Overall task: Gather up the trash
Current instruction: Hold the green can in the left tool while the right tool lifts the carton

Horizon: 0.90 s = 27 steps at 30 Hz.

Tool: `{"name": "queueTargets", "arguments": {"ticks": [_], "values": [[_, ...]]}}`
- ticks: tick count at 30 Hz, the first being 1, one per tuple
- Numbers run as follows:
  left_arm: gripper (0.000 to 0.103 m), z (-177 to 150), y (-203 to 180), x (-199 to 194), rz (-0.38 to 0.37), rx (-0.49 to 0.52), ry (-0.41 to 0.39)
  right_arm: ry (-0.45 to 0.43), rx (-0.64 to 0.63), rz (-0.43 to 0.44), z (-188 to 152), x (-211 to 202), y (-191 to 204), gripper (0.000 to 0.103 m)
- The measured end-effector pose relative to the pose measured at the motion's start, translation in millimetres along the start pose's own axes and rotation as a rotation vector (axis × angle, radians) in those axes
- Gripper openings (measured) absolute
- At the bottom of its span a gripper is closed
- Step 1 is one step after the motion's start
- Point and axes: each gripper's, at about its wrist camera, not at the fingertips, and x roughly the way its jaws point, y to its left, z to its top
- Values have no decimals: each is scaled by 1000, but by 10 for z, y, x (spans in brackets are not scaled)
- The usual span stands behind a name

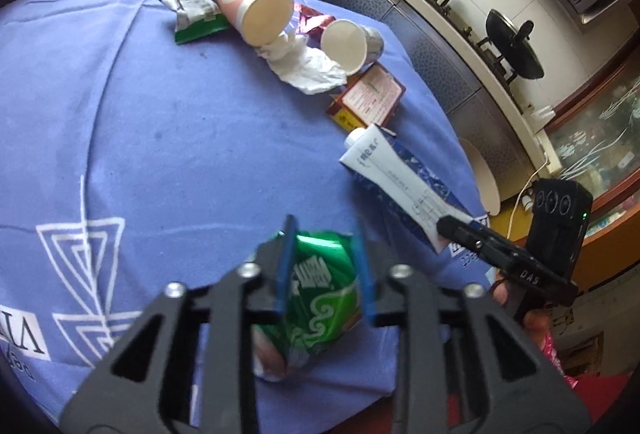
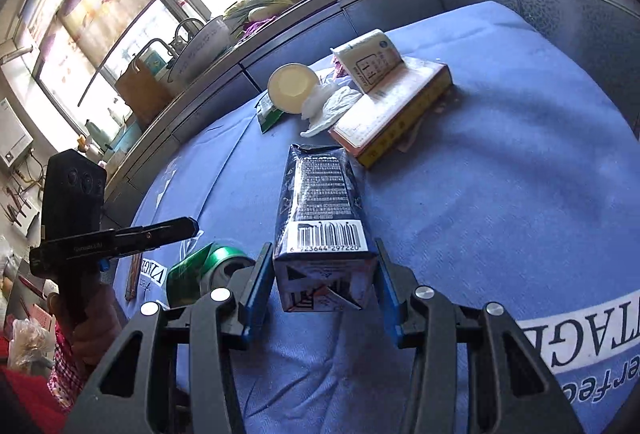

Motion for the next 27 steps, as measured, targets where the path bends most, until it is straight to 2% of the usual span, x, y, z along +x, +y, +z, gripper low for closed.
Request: {"name": "queueTargets", "arguments": {"ticks": [2, 5, 7, 11, 15, 17, 20, 23, 27], "values": [[75, -25, -10, -56, 18, 43, -21, -5, 18, 16, -56, -36, -56, 46], [85, -26, 18, -89, 40, 123, 15, -7, 51, 41, -121, -75, -118, 46], [86, -39, 75, -76, 94, 135, 56, -13, 66, 47, -140, -93, -131, 46], [86, -198, 129, -99, 135, 170, 93, -29, 59, 83, -211, -144, -68, 46], [87, -369, 257, -98, 64, 82, 96, -24, -5, 51, -224, -84, 91, 46], [91, -415, 331, -50, 37, 30, 88, -4, 9, 62, -226, 1, 99, 46], [91, -467, 459, 77, -40, -52, 101, 13, 33, 92, -240, 77, 126, 46], [97, -486, 472, 96, -92, -68, 57, 31, 18, 92, -292, 137, 221, 46], [96, -505, 450, 94, -140, -81, 16, 91, 21, 82, -430, 291, 296, 46]]}}
